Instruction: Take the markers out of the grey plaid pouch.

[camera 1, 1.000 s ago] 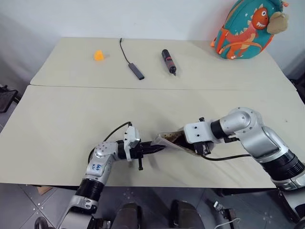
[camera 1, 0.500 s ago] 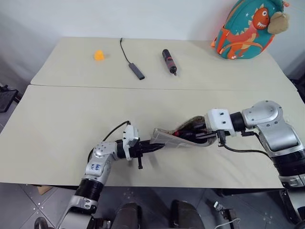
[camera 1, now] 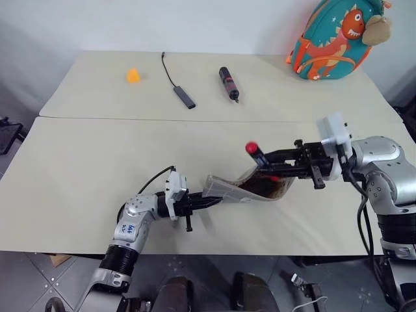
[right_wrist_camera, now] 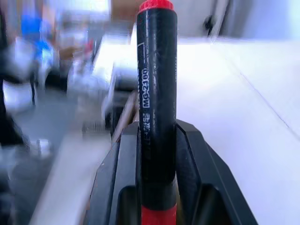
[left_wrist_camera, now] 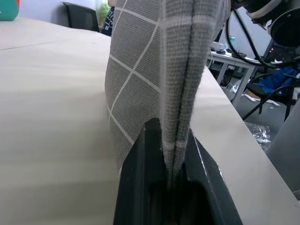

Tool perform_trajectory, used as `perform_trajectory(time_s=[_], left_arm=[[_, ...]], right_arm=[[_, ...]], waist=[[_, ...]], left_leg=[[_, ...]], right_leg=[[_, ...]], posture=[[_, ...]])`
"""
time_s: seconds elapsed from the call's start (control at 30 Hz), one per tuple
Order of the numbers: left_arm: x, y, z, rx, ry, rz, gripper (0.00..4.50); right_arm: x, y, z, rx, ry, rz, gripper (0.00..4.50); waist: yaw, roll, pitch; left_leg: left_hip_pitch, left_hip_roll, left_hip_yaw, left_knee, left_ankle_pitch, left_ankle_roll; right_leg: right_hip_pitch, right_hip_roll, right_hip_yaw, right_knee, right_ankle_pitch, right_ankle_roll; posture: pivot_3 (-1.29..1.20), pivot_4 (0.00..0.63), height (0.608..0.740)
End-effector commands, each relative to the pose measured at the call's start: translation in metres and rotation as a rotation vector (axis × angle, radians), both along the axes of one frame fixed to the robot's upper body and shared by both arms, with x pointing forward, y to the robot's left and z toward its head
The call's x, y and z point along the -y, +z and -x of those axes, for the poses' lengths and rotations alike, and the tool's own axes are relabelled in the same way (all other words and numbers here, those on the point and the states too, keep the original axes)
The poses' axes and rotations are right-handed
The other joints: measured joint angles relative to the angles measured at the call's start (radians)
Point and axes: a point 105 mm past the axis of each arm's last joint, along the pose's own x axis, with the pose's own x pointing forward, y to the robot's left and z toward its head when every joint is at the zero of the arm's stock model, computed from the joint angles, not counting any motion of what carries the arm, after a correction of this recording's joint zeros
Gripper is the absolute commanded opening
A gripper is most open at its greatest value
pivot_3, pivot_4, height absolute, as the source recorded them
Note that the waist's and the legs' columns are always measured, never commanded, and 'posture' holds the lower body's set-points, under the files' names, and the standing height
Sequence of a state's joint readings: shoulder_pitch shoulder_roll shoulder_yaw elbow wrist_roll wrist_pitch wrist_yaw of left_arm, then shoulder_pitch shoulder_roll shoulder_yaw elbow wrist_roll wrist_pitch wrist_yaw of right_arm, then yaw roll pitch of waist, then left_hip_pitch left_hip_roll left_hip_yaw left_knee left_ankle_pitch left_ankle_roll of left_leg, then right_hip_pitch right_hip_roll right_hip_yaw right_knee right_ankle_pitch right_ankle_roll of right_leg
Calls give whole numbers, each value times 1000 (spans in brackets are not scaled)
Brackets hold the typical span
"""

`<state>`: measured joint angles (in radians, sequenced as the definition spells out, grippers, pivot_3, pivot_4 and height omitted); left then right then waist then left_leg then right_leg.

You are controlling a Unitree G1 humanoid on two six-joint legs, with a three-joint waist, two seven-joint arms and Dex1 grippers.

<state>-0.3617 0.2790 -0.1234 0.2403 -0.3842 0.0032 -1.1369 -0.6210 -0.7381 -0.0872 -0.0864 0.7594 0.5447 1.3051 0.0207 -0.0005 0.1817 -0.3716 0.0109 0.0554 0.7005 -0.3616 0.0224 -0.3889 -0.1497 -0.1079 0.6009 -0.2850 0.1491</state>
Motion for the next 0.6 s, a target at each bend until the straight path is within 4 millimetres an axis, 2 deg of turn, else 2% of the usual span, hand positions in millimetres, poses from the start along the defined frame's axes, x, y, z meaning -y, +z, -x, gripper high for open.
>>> perform_trajectory(time_s=[0.03, 0.1, 0.13, 0.2, 0.33, 0.43, 0.6], left_arm=[[-4, 1, 0, 4, 6, -13, 0], [-3, 1, 0, 7, 1, -15, 0], [-3, 1, 0, 9, -2, -15, 0], [-3, 2, 1, 11, -6, -15, 0], [-1, 3, 2, 16, -17, -12, 0], [1, 3, 2, 16, -22, -7, 0], [4, 4, 2, 17, -27, 1, 0]], right_arm=[[11, 40, 2, -31, -57, -169, 590], [36, 50, -12, -65, -190, -228, 590], [54, 44, -23, -74, -299, -199, 590], [76, 33, -32, -77, -420, -128, 590], [129, -7, -44, -129, -663, 43, 590], [175, -62, -48, -259, -878, 235, 590], [203, -93, -53, -318, -1032, 345, 590]], waist=[[1, 0, 0], [3, 0, 0], [5, 0, 0], [8, 0, 0], [3, 0, 0], [2, 0, 0], [-1, 2, 0]], left_leg=[[0, 0, 0, 0, 0, 0], [0, 0, 0, 0, 0, 0], [0, 0, 0, 0, 0, 0], [-1, -2, 1, 0, 0, 0], [-2, -7, 9, -2, -1, 1], [-2, -6, 10, -2, 0, 1], [-2, -6, 11, -1, 0, 1]], right_leg=[[0, 0, 0, 0, 0, 0], [0, 0, 0, 0, 0, 0], [0, 0, 0, 0, 0, 0], [0, 0, 0, -1, 0, 0], [0, 0, 0, -3, 0, 0], [-1, 0, 0, -2, 0, 0], [-2, 0, 0, -2, 1, 0]], posture=[[0, 150, 740], [0, 150, 740], [0, 150, 740], [0, 150, 740], [0, 150, 740], [0, 150, 740], [0, 150, 740]])
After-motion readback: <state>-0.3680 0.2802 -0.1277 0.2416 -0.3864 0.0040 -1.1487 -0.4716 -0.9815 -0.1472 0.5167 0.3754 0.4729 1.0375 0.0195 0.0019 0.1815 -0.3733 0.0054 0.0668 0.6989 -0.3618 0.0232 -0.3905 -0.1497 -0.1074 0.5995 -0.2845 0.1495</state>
